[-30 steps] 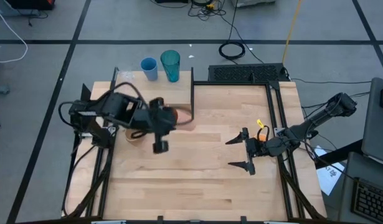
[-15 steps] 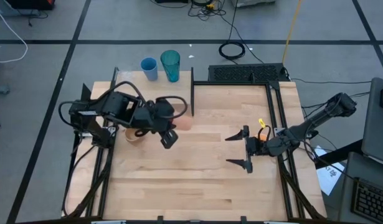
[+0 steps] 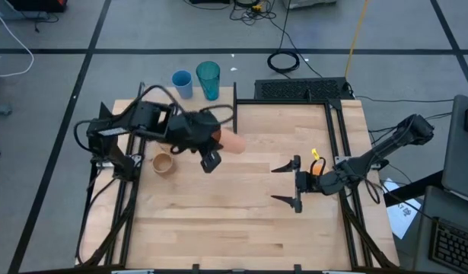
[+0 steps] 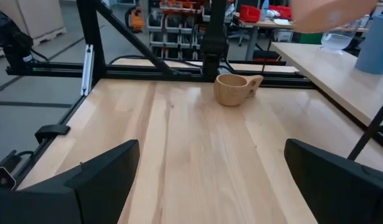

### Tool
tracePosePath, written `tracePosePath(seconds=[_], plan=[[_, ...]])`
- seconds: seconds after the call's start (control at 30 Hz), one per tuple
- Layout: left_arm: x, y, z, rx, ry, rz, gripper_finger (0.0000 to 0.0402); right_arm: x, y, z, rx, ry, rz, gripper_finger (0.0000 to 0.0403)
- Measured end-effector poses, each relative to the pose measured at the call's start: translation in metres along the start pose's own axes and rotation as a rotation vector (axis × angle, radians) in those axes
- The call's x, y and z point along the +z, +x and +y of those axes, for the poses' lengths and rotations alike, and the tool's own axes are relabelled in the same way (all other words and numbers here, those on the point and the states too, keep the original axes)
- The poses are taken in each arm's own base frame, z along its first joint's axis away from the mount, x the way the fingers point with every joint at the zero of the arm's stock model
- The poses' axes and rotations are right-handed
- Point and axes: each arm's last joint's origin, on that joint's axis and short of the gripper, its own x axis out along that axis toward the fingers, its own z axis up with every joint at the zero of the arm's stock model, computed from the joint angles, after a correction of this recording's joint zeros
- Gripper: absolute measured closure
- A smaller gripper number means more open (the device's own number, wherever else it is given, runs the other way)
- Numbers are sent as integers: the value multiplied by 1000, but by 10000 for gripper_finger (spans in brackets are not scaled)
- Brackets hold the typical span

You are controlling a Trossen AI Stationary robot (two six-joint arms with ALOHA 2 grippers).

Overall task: Stack small to large cups/mugs on shelf
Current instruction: Put the orange cup on the shelf

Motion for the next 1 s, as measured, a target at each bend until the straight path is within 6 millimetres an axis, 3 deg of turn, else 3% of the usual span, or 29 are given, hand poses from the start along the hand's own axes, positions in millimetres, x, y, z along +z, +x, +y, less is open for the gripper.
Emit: tracePosePath(seconds=[0.3,0.6,0.73,1.0], plan=[[27,-8,54,126,183,-34,401,-1,1,1,0,2,6,12],[35,-12,110,196,382,114,401,-1,1,1,0,27,3,12],[37,-11,119,140,469,137,401,0,1,1,1,37,-1,12],[36,18,123,122,664,246,399,0,1,1,2,42,-3,12]])
